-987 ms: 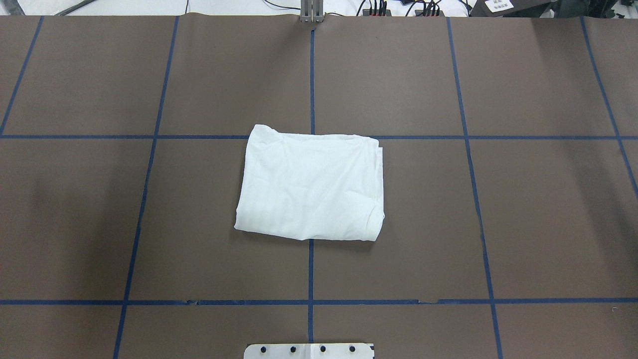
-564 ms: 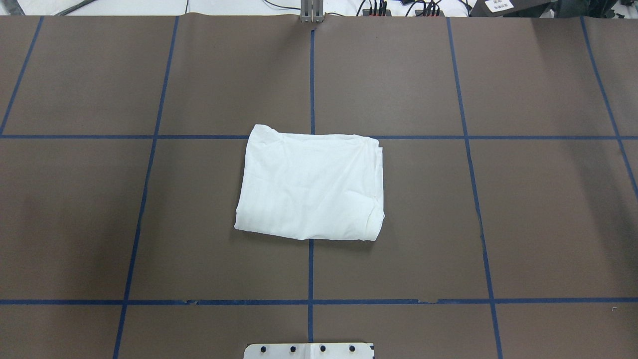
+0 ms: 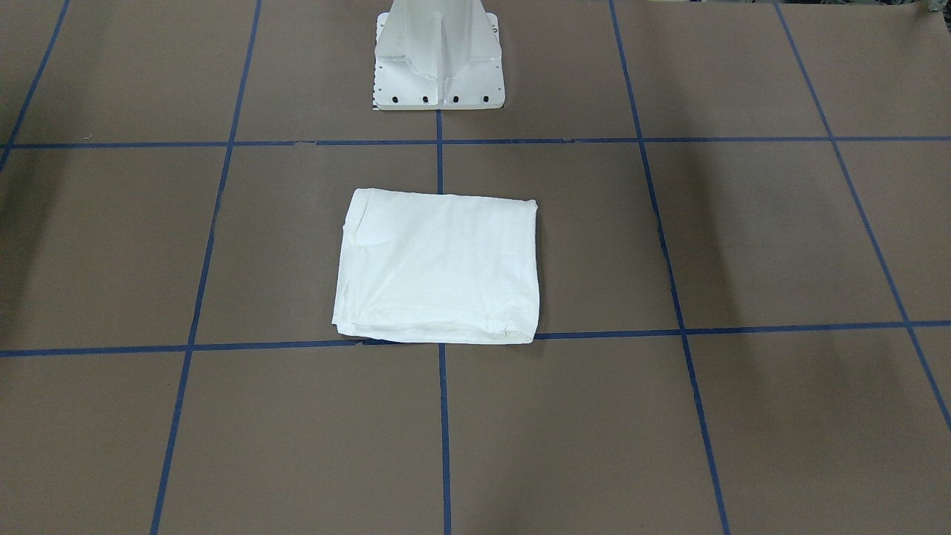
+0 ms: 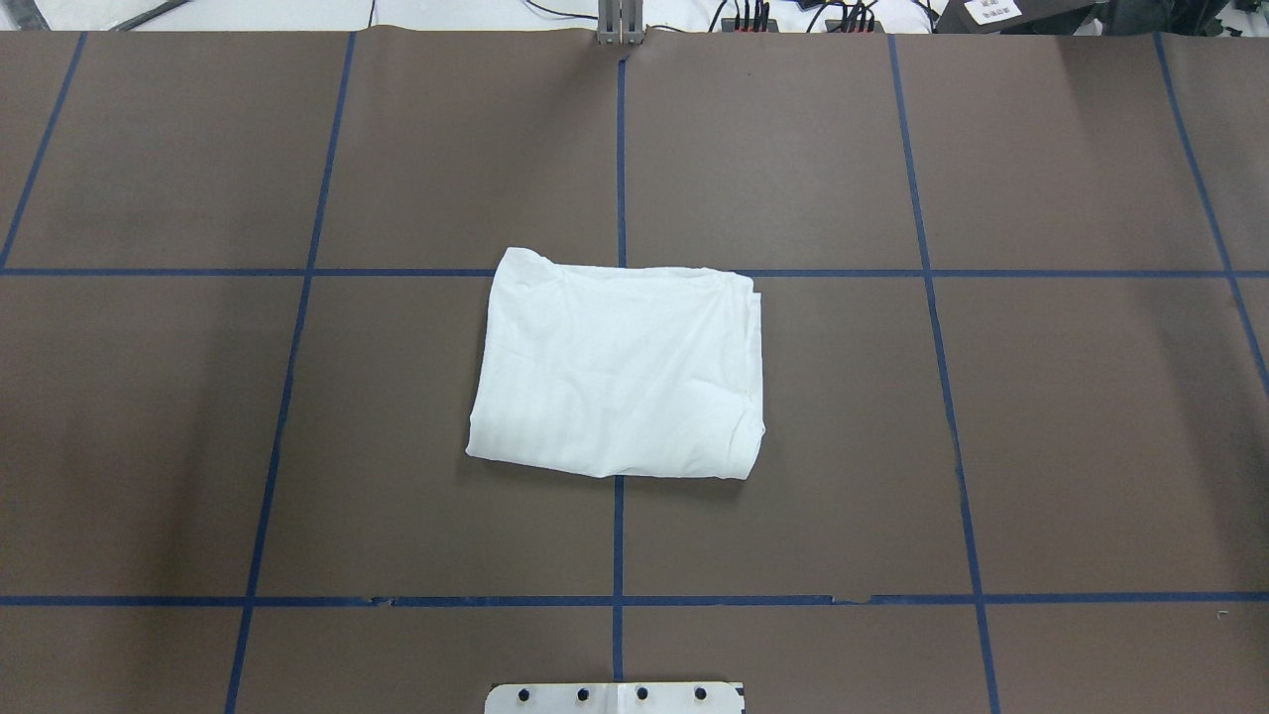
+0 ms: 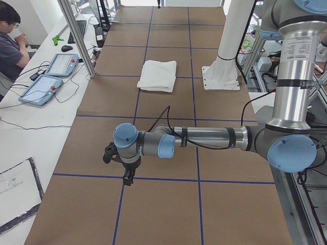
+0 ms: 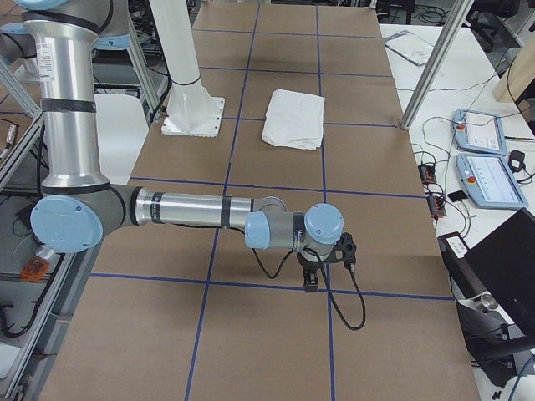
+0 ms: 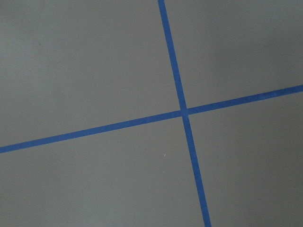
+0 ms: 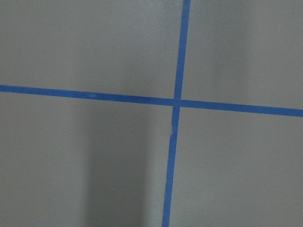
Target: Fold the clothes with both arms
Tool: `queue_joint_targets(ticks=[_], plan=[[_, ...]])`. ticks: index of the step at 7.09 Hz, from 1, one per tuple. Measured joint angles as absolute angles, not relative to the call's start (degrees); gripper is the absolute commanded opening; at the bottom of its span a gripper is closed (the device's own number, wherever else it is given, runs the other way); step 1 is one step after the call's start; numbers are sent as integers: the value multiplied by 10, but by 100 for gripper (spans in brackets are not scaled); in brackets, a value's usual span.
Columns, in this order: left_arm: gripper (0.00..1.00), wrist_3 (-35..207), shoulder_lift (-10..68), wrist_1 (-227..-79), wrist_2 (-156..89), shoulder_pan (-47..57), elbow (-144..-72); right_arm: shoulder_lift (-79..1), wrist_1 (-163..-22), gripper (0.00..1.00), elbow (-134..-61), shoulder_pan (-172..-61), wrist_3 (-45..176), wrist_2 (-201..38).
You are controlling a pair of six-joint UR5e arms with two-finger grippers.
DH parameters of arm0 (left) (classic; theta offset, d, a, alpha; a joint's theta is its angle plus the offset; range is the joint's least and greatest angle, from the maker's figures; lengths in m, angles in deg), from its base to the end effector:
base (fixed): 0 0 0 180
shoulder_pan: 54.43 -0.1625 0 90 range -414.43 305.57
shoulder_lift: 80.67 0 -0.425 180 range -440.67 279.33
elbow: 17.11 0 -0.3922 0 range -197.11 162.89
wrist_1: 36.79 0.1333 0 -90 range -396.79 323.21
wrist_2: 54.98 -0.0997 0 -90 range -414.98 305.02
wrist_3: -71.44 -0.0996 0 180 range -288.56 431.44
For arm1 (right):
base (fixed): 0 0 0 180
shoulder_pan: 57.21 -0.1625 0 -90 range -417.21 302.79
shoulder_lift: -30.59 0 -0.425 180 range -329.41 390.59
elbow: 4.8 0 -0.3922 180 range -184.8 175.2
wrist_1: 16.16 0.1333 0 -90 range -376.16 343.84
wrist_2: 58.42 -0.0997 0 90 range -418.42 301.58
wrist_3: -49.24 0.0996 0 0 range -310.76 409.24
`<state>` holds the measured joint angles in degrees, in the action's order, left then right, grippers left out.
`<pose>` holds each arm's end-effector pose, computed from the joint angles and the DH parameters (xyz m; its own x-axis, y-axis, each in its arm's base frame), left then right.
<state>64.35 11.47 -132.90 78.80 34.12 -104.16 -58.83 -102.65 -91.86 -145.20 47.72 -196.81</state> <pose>-0.0514 -0.5154 0.6551 0.7115 0.2044 -0.6723 -0.1139 0.9777 0.1767 0.0414 -0.4989 0.6678 0.6620 -0.0648 0.7467 0.0526 0.9978 0.0399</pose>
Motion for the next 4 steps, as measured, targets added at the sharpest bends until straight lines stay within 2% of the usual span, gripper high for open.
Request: queue_joint_targets(ticks=[4], plan=[[99, 645, 116, -1328, 792, 342, -1042, -606, -1025, 100, -928, -1485, 507, -1971]])
